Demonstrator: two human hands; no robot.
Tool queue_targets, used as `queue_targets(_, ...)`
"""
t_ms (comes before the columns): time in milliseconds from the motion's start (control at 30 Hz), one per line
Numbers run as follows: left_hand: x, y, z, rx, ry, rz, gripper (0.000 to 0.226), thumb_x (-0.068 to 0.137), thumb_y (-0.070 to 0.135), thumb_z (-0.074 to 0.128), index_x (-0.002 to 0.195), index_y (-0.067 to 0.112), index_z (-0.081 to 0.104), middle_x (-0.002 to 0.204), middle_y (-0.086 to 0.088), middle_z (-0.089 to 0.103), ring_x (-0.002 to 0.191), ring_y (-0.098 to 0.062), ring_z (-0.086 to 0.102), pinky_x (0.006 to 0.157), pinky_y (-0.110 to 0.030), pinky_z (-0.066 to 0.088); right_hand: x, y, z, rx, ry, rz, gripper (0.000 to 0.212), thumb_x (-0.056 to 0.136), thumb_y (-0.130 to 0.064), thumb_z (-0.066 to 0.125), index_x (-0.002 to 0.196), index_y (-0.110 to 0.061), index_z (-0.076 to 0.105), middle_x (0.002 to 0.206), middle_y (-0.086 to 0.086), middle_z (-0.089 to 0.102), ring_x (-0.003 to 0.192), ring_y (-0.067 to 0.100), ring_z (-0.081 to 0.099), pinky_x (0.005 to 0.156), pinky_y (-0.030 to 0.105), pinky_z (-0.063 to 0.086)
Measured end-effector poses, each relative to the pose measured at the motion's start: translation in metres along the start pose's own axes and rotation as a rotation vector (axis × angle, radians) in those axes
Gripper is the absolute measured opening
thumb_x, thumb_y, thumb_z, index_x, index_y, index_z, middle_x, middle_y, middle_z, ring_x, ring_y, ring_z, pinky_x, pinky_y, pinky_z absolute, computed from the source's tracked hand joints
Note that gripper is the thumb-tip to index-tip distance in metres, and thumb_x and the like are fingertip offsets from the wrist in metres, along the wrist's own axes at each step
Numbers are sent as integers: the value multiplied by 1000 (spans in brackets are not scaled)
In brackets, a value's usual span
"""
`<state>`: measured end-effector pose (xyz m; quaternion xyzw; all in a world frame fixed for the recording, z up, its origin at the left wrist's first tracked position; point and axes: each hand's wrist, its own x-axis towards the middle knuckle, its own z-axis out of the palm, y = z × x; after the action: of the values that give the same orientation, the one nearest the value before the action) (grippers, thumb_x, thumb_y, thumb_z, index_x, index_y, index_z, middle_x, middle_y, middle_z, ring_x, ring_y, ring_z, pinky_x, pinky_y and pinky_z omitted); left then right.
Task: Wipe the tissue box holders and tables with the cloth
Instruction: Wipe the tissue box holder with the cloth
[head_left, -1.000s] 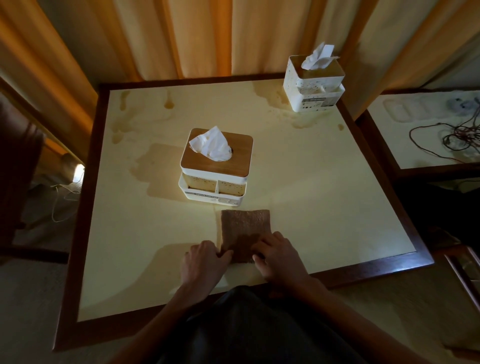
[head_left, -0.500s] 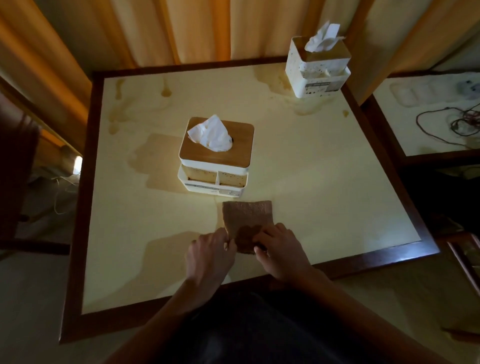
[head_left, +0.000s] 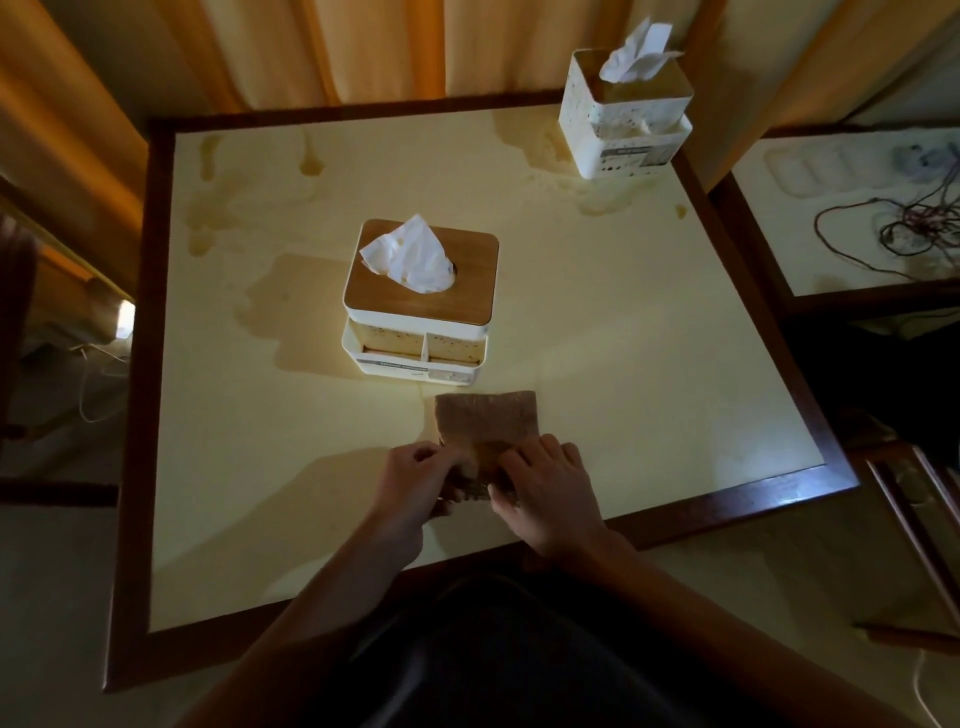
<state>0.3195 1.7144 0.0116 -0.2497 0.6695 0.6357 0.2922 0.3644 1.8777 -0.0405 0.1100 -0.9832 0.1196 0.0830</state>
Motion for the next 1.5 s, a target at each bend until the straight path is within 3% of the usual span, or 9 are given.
queue_targets(167,6,-5,-10,-165,10,-89,12,90,10,66,87,-2,67,62,-6,63,53,-18,56,48,-27,44,-2,9,-4,-88,59,-32,32,64,-21,86,89,-16,66,84,1,63,75,21,55,68,33,40)
queue_targets(467,11,-27,-28,89,61,0,10,89,7,66,85,-2,63,75,-16,66,53,-21,57,51,-31,46,-24,23,-2,-29,88,-201,19,83,-12,61,98,-14,71,96,6,64,78,21,53,67,32,43)
queue_targets(567,12,-33,-27,213,73,102,11,84,5,70,88,3,60,66,-11,70,49,-21,58,48,-31,45,-31,27,2,-37,-7,-217,26,73,-19,73,98,-16,74,96,5,66,80,20,59,65,32,51)
queue_targets(733,13,-32,-26,681,206,370,19,77,28,76,81,27,58,61,7,64,61,-7,59,56,-27,44,-34,22,-4,29,-100,-108,33,76,-37,53,95,-20,74,95,0,65,81,18,58,66,32,50)
queue_targets(833,26,-18,-28,738,207,475,24,86,33,69,106,27,58,67,8,62,64,-6,57,55,-25,40,-18,27,-13,123,-60,24,30,82,-36,55,101,-19,72,93,0,64,82,16,57,68,28,46)
queue_targets(1000,64,10,-30,867,140,523,40,92,37,60,130,25,56,90,1,69,86,-21,65,78,-36,51,36,40,-14,158,-73,252,40,91,-33,41,110,-15,71,99,7,65,86,24,64,70,36,55)
queue_targets(1133,79,18,-26,935,127,510,35,92,35,56,126,27,59,101,-3,72,96,-29,66,83,-42,53,60,48,-5,201,-225,337,37,101,-29,46,136,-20,54,119,7,54,109,22,54,86,30,48)
queue_targets(1267,81,16,-27,953,152,571,30,91,29,58,121,28,64,93,-1,73,89,-28,68,78,-40,54,66,48,-1,226,-234,373,26,99,-25,49,119,-17,63,111,7,55,102,24,57,82,32,50)
queue_targets(1500,75,18,-24,883,170,653,12,84,19,63,89,27,70,81,-2,73,79,-28,66,70,-37,52,65,46,0,269,-162,348,12,95,-16,54,100,-11,65,102,6,56,90,24,58,75,35,49)
